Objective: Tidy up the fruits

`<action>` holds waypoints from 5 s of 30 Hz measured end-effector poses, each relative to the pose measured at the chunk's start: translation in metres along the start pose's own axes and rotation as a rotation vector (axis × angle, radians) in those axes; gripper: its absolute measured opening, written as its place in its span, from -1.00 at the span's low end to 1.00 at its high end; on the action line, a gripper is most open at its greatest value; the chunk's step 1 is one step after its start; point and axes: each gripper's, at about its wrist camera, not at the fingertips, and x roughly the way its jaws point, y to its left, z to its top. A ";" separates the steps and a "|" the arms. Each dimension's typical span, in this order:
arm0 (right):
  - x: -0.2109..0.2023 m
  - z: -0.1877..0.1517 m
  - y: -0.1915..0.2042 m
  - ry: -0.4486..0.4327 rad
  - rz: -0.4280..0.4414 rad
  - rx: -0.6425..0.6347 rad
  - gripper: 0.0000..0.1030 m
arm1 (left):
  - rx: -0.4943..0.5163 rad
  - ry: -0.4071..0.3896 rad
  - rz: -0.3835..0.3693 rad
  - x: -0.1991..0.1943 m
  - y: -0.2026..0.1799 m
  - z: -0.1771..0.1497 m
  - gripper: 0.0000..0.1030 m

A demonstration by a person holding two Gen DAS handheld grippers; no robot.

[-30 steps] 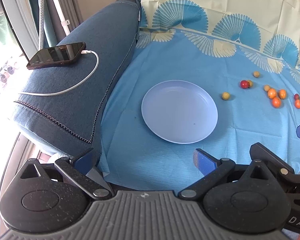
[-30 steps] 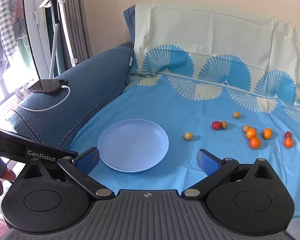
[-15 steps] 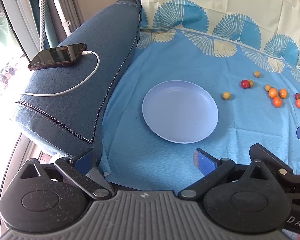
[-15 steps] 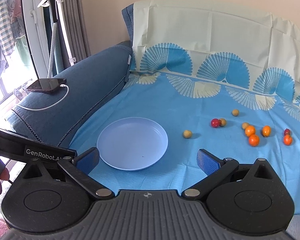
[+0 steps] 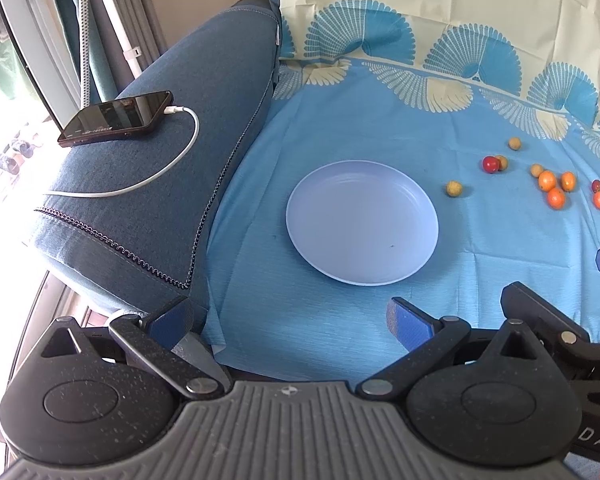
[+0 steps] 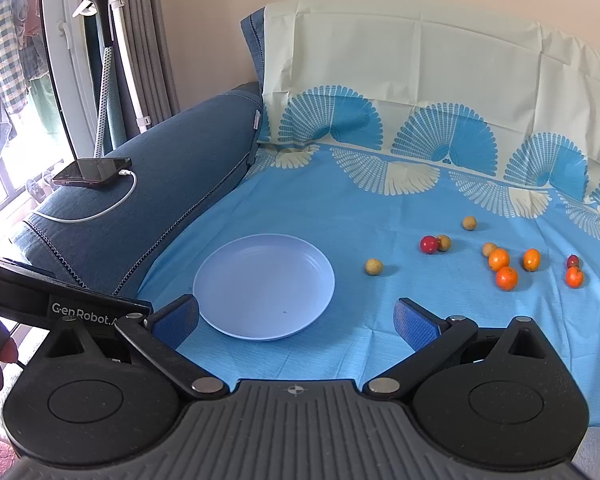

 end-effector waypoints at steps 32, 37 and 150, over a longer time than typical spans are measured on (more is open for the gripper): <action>-0.007 0.001 0.002 -0.014 -0.009 -0.018 0.99 | 0.007 -0.018 0.015 -0.009 0.002 -0.002 0.99; -0.012 0.001 0.000 -0.026 -0.011 -0.015 0.99 | 0.013 -0.028 0.012 -0.015 0.000 -0.003 0.99; 0.008 -0.019 -0.025 0.003 0.010 -0.062 -0.26 | -0.217 0.100 -0.120 0.032 0.057 0.040 -0.45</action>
